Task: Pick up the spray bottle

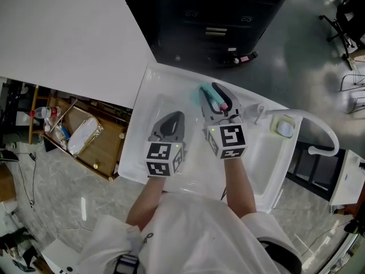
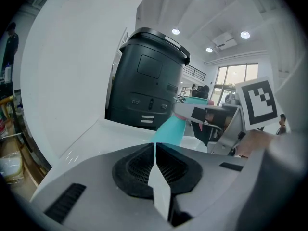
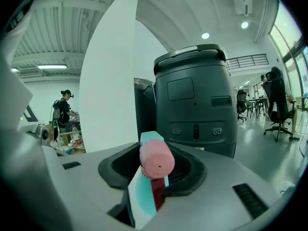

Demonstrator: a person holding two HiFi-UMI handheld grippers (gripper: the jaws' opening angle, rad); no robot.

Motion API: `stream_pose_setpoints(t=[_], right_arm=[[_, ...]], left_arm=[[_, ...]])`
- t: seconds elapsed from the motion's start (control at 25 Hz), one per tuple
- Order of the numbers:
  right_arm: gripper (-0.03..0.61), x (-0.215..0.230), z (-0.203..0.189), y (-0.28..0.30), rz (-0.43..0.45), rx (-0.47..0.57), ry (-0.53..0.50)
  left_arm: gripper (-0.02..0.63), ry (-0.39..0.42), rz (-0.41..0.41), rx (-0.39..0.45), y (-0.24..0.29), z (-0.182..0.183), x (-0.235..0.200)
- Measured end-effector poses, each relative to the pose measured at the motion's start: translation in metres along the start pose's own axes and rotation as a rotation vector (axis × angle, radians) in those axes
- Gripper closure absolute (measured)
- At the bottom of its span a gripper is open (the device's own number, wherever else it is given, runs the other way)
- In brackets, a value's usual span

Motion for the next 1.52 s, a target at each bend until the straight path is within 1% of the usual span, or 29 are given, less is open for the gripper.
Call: stream_pose_setpoints(t=[0.2,0.48,1.0,1.28,1.52], right_arm=[[0.422,-0.004,0.01,-0.015,-0.012,0.015,-0.019],[0.422,-0.01,0.024,-0.054,-0.051,0.013,-0.03],[0.422,-0.021,0.029,-0.14,-0.204,0.044,-0.016],[0.422,-0.028,0.032,-0.186,-0.274,0.074,-0.017],[0.422,-0.032,0.025,-0.218,-0.314,0.072,-0.004]], left_arm=[[0.58,0.004,-0.015,0.016,-0.006,0.002,0.006],[0.58,0.022,-0.068,0.054,-0.016,0.011,0.026],[0.58,0.097,-0.197,0.119,-0.048,0.02,0.071],[0.58,0.136,-0.27,0.13,-0.072,0.011,0.098],[0.58,0.165,-0.323,0.131,-0.085,0.004,0.122]])
Point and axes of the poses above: the fingertips, and each gripper's own axes: y forward along the fingers, x to its right, z out of its top, the point moved 3 cm from there along -y, backward along the fingers, and after that the axes turned 4 degrees about -z, right-handed, at the moved point
